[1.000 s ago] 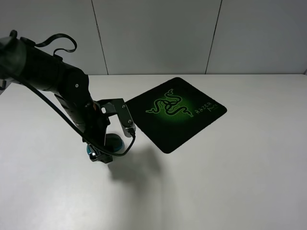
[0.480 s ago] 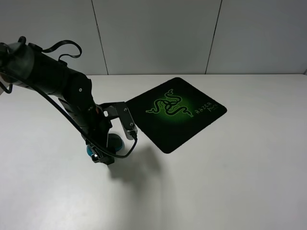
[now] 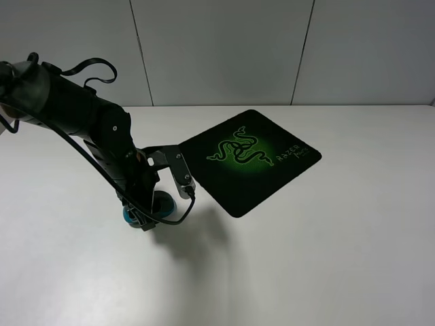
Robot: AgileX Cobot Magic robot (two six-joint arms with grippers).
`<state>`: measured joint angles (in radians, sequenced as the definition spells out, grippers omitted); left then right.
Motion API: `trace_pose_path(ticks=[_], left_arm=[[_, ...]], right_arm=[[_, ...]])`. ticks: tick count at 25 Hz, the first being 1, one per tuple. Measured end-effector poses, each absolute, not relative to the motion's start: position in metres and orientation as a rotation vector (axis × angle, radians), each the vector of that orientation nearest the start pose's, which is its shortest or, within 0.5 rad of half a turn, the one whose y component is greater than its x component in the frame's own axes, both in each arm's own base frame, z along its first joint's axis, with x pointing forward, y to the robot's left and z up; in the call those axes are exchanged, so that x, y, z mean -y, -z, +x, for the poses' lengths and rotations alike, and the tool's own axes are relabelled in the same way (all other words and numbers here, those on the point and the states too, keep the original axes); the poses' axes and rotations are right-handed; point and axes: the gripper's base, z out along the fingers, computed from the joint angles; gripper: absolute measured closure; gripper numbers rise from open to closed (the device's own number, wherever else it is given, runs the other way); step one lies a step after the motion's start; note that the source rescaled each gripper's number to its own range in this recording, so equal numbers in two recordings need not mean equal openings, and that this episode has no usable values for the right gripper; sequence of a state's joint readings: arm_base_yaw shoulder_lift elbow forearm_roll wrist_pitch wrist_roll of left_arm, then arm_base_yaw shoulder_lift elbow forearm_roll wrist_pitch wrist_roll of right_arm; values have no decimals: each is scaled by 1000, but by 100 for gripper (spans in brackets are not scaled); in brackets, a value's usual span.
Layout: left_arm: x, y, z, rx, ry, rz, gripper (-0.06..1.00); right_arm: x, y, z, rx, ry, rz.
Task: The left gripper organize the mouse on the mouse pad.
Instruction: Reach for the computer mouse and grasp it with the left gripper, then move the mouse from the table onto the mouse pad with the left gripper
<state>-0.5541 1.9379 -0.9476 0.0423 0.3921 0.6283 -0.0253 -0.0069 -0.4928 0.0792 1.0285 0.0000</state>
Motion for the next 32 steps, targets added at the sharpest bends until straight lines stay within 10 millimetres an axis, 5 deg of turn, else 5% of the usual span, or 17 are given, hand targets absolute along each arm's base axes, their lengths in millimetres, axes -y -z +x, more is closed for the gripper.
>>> trace_pose_path(ticks=[16,25,32], left_arm=[[174,-109,285,-2341,-49,1640,94],[168,-156,275,-2355,-54,1599,94],[179,-197,295,-2412,-43,1468,94]], right_arm=[[-6,-278,-4,-2011,-78,23],[-6,-278,-4,-2011,-78,23],[-6,-278,-4,-2011,-79,23]])
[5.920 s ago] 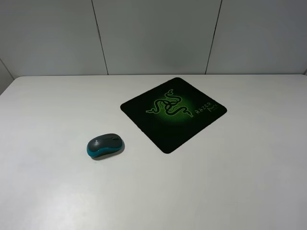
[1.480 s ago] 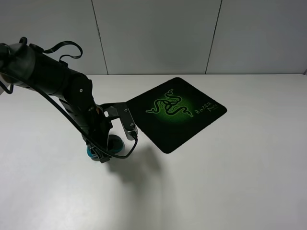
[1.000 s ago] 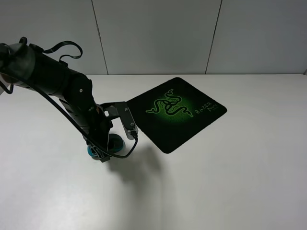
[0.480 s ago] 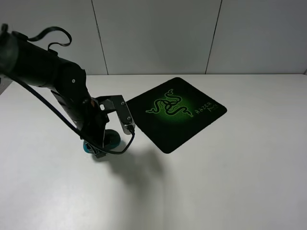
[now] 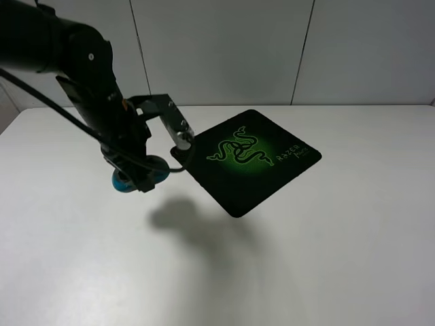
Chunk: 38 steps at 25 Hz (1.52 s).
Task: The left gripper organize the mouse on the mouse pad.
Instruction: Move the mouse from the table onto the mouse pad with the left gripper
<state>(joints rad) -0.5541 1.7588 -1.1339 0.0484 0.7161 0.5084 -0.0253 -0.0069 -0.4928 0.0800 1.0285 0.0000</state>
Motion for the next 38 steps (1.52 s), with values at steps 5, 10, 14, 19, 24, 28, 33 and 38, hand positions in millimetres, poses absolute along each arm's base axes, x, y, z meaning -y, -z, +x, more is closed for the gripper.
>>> trace_pose_path(ticks=[5,10,14,19,24,28,33,38], left_arm=[[193,-234,311,-2380,22,1347,94],[203,-254,326,-2375,49,1294,94],[218,-250,350,-2425,57,1288,94],[238,-249,381,-2424,62,1285,94],[253,-242,405,-2407,67,1278,94],[266,-223,414,-2419,70,1301,94],[284,-190,414,-2438,75,1356,94],[299,-164,414,-2434,82,1384,94]], right_arm=[[-6,-278,-4,-2011,-79,23],[-6,-278,-4,-2011,-79,23],[-6,-278,-4,-2011,-79,23],[-6,-278,-4,-2011,-79,23],[-6,-278,-4,-2011,-79,23],[-6,-278,-4,-2011,-79,23],[-6,-278,-4,-2011,-80,23],[-6,-278,-4,-2011,-81,23]])
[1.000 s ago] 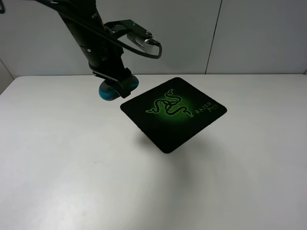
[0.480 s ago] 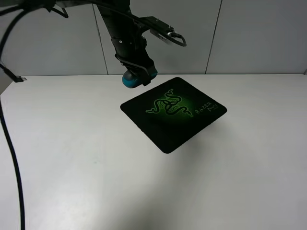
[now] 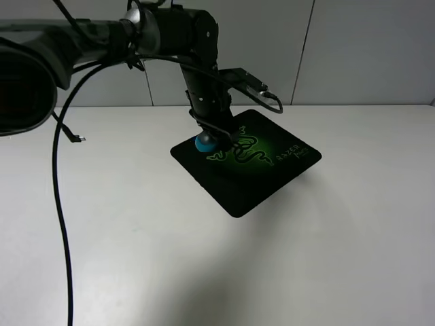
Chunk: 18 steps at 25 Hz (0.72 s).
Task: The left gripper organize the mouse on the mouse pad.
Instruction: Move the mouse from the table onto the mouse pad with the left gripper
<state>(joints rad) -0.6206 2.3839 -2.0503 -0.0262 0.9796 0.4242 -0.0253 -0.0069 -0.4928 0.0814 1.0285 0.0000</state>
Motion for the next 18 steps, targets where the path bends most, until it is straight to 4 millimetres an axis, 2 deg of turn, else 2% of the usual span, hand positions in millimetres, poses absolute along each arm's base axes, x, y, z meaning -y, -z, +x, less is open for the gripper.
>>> trace_pose_path(ticks=[6,10,18], left_arm=[[316,-141,414,-2375,94,1390,94],[321,-131,413,-2376,98,1391,94],[323,-124,415,-2364,102,1366,94]], right_arm=[[-7,-278,-4,-2010,-83,23],[-7,-278,-4,-2010,-84,23],[-7,-278,-4,-2010,-87,23]])
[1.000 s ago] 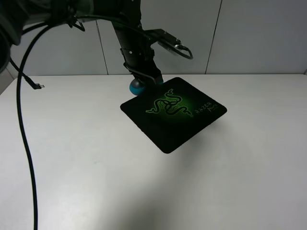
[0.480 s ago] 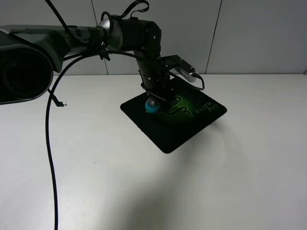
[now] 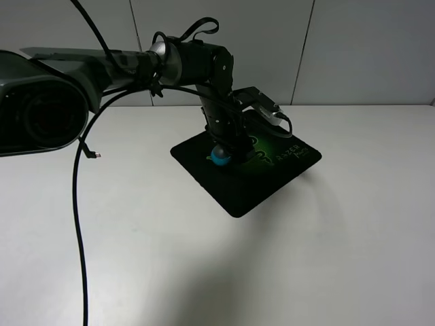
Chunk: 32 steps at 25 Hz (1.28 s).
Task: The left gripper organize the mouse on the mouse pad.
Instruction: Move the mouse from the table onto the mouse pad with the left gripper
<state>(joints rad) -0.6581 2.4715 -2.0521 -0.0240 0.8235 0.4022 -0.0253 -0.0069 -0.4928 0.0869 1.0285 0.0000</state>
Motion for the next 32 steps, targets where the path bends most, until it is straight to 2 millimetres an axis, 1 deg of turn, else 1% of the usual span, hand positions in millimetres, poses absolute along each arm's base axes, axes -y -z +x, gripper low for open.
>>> trace_pose_path(ticks=[10,11,13,14,15,17,32], left_arm=[[325,-123,417,-2362,115,1322,94],[325,-123,417,-2367,122,1318,93],[325,-123,416,-2378,140,1311,81],[326,-123,416,-2380,146,1308,77],[326,-123,416,-2381,147,1308,74],[326,-123,416,-2382,150,1306,72],[328,-125,418,-2346,155,1285,72]], right_arm=[[-7,-278,-4,-2010,-87,23],[-7,-278,-4,-2010,-87,23],[-7,-278,-4,-2010,-87,23],[-7,-278,-4,-2010,-87,23],[-7,-278,-4,-2010,-87,23],[-7,-278,-4,-2010,-87,23],[-7,-278,-4,-2010,-87,23]])
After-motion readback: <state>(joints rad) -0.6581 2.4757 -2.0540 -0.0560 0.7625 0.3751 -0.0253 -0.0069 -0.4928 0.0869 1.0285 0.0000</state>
